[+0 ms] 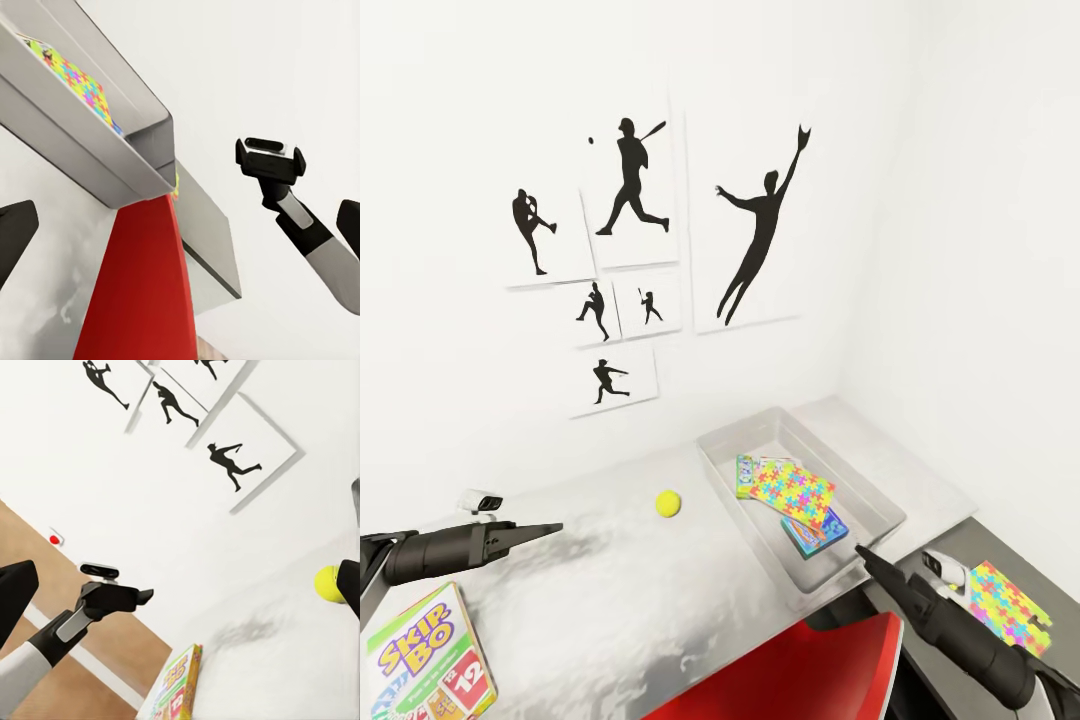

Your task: Put all the toys in the child's room - the three board games (two on the bed and one on the table), the two jigsaw puzzles on the table, and the tennis ball on the table - inside the toy box on the table in the child's room.

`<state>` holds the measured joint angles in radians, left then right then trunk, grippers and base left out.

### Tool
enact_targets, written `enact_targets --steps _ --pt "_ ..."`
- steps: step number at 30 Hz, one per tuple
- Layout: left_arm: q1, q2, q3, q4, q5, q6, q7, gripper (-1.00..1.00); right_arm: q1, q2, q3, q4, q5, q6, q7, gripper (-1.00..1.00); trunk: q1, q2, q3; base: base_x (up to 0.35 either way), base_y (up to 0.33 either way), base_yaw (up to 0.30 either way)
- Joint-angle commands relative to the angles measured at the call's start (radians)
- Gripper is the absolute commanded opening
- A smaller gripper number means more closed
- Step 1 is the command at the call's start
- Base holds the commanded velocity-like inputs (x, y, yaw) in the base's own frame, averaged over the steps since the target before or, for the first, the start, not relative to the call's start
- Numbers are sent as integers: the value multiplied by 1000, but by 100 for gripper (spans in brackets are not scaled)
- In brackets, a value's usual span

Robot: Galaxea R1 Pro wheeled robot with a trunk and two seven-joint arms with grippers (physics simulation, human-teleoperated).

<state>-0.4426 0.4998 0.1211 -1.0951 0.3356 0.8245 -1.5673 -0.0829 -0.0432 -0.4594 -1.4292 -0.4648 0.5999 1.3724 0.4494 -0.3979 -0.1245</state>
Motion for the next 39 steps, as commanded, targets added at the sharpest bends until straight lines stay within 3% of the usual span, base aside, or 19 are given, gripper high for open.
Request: enact_targets --steps 1,8,15,20,32,39 --pt "-1 0 0 0 0 10 -4 100 1 0 0 1 -1 7 3 100 1 -2 -2 0 0 0" --pt "-1 0 0 0 -1 10 -4 100 9 -3 -7 17 3 -5 6 100 1 -2 -2 0 0 0" --pt "0 0 -1 0 -1 10 -4 100 28 -4 -58 70 6 -9 6 100 1 -2 -2 0 0 0" --pt "-1 0 -1 0 -1 10 -4 100 32 -4 -71 69 4 -6 1 100 1 -2 -2 0 0 0" --pt "-1 0 0 0 0 9 -4 100 34 7 -79 23 3 -10 -8 100 1 -2 -2 0 0 1" --pt "-1 0 -1 0 -1 10 -4 100 34 1 -79 10 5 -11 -9 100 1 -2 -2 0 0 162"
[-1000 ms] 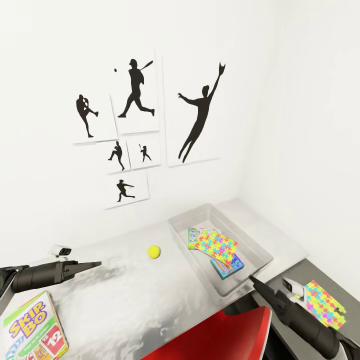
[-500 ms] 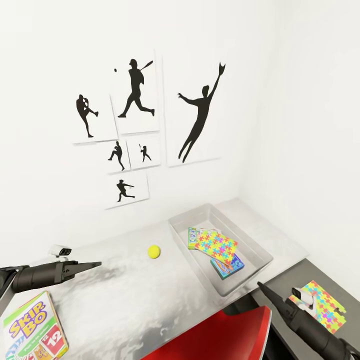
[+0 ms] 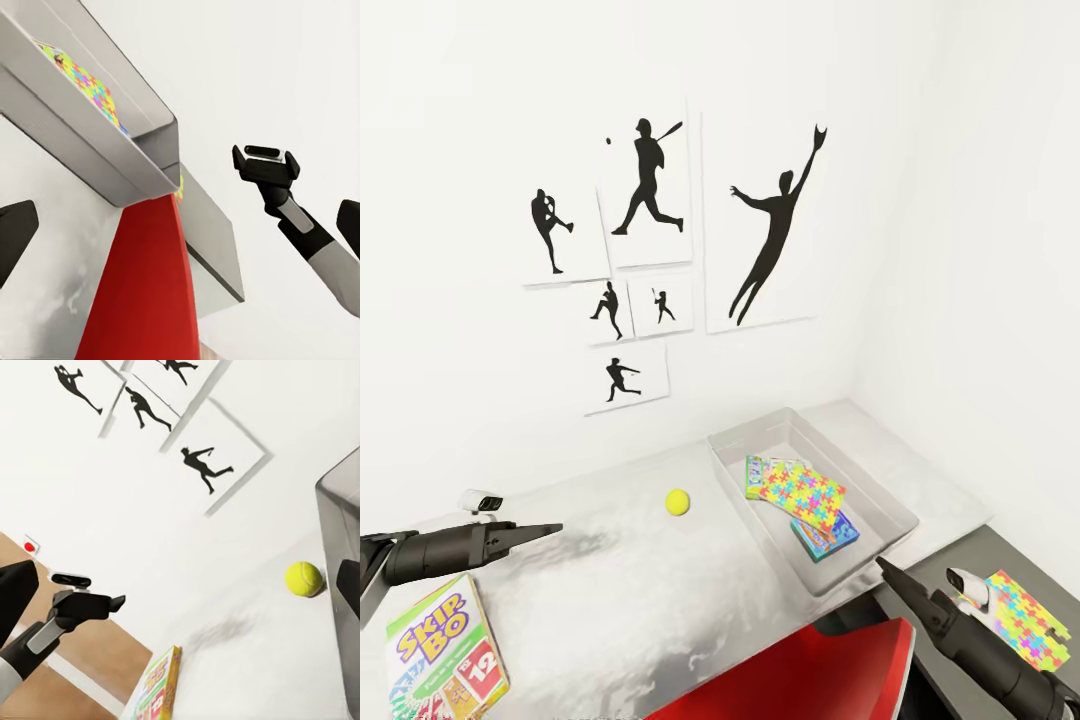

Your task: Put all the toys in the child's room - the three board games (two on the bed and one on the table), the two jigsaw puzzles on the table, and the tennis ball on the table - inside the toy box on the table in the child's room.

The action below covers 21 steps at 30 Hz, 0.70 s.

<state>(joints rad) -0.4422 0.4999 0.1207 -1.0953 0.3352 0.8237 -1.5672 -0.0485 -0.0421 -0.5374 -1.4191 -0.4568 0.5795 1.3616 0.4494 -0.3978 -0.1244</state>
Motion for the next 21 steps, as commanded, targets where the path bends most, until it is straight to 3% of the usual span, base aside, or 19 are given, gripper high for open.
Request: enact_targets --steps 1,8,21 --pt "-1 0 -1 0 0 11 -4 100 -1 1 -1 -1 -2 10 1 100 1 -2 -2 -16 0 240" --pt "-1 1 1 0 0 11 -4 100 -1 8 2 -4 1 9 -1 100 1 -2 -2 -99 22 262" --pt "-1 3 2 1 -1 13 -4 100 -1 11 5 -4 3 8 -1 100 1 -2 -2 -217 128 279"
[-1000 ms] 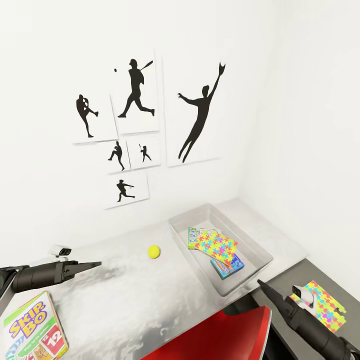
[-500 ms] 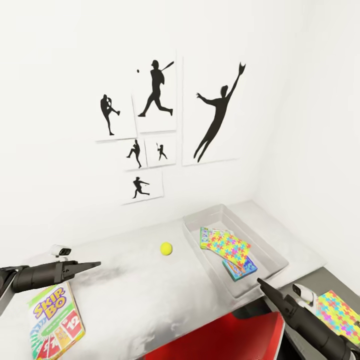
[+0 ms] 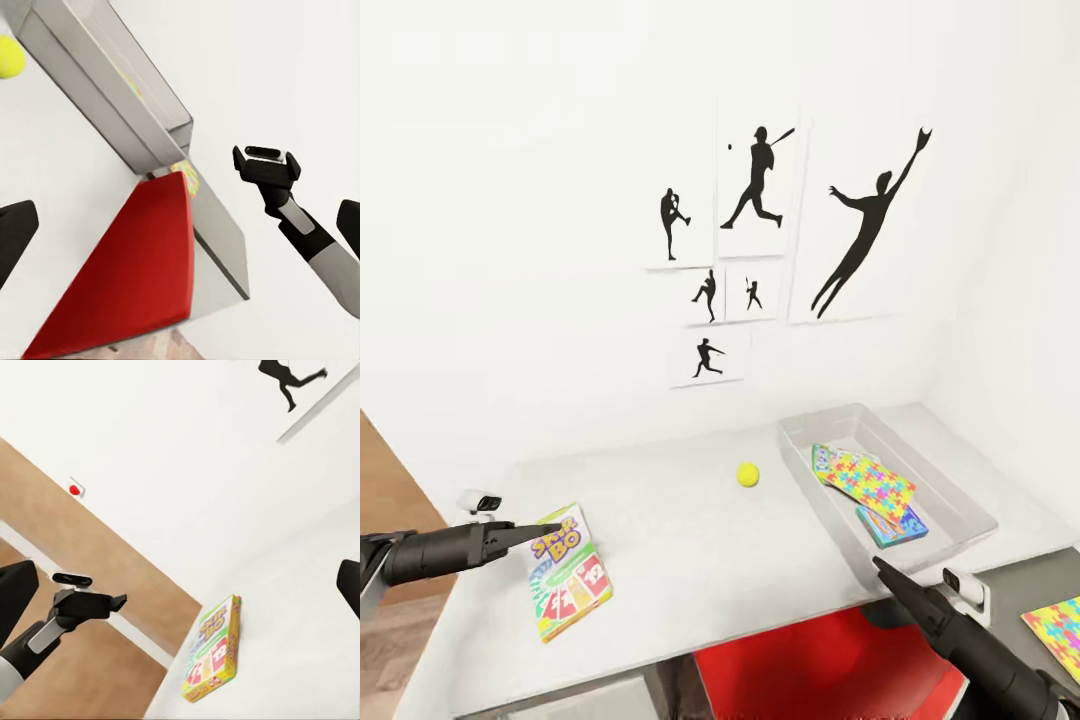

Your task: Put all the toys in the child's room - the three board games (two on the bed and one on the table), the two jigsaw puzzles on the table, and the tennis ball on the table - inside the toy box on the table in the child's room.

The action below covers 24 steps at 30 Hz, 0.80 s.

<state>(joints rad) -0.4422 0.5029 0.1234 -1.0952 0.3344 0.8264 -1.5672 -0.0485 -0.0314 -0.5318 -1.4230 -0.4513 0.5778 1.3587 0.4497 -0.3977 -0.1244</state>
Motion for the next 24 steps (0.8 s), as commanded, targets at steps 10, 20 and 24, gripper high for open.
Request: enact_targets --steps 10,20,24 --pt "-1 1 -1 1 -1 11 -4 100 -1 0 -2 -1 -3 10 2 100 0 -2 -2 -151 198 283" --pt "-1 3 -1 1 -2 11 -4 100 -1 0 -1 1 -3 10 3 100 0 -2 -2 -47 266 285" --pt "-1 3 -1 1 -2 11 -4 100 -1 0 -1 1 -3 10 3 100 0 -2 -2 6 279 285"
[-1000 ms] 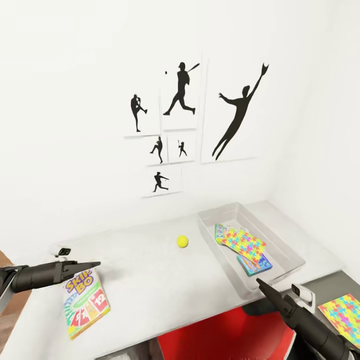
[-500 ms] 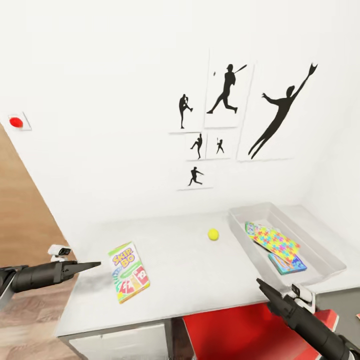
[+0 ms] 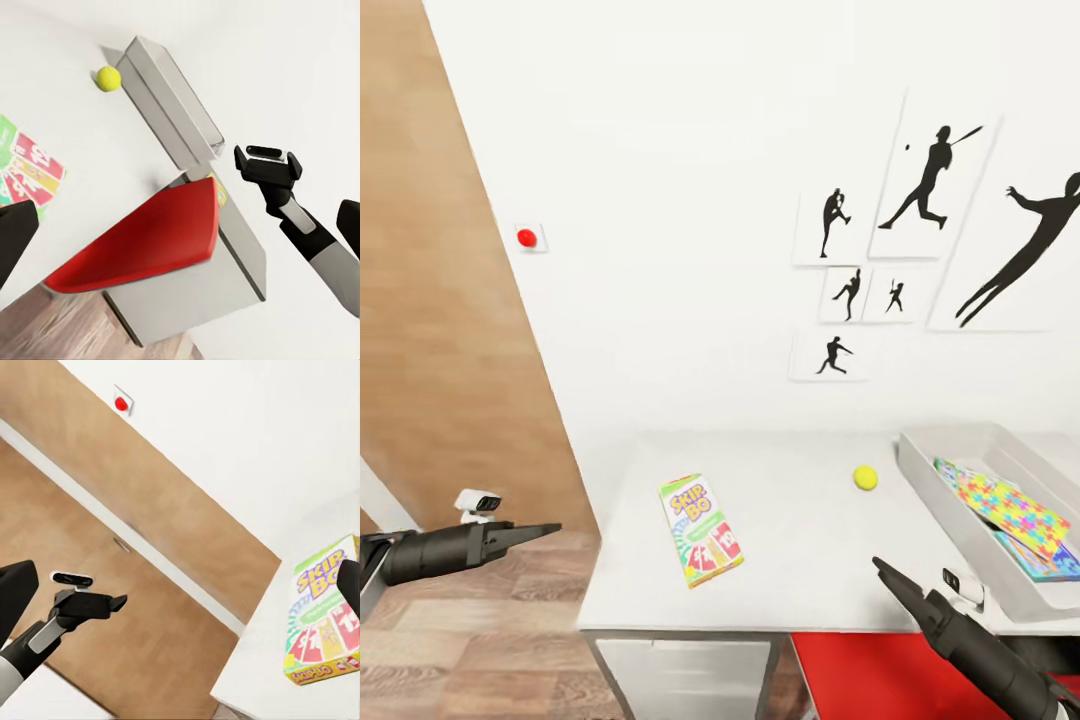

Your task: Put all the toys in the child's room - the three board games (two on the bed and one on the table), the two jigsaw puzzles on the table, and the tennis ball on the table - inside the toy box on the table in the child's room.

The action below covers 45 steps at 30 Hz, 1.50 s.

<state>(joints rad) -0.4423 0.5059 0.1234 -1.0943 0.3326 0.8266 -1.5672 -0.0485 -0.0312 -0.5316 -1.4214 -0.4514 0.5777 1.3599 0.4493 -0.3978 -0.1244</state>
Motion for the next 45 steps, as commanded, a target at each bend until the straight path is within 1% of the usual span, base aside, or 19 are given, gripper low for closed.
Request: enact_targets --steps 1,7,15,22,30,38,45 --pt "-1 0 -1 1 0 11 -4 100 -1 0 0 -1 -3 10 2 100 1 -2 -2 43 280 285" --pt "-1 0 -1 1 0 10 -4 100 -1 0 0 3 -3 10 -5 100 1 -2 -2 128 265 242" --pt "-1 1 -1 1 0 8 -4 100 -1 0 1 0 -4 10 -6 100 1 -2 -2 88 96 51" --pt "-1 2 -1 1 0 8 -4 100 -1 0 -2 4 -5 10 -4 100 1 -2 5 37 25 -124" --pt "-1 2 -1 1 0 7 -4 100 -1 0 -2 5 -6 10 -3 100 1 -2 14 160 83 -163" --pt "-1 2 -1 2 0 7 -4 100 -1 1 -1 6 -6 10 -3 100 1 -2 16 51 31 -39" --pt "-1 2 -1 2 0 7 -4 100 -1 1 1 6 -5 10 -4 100 1 -2 16 128 143 -7"
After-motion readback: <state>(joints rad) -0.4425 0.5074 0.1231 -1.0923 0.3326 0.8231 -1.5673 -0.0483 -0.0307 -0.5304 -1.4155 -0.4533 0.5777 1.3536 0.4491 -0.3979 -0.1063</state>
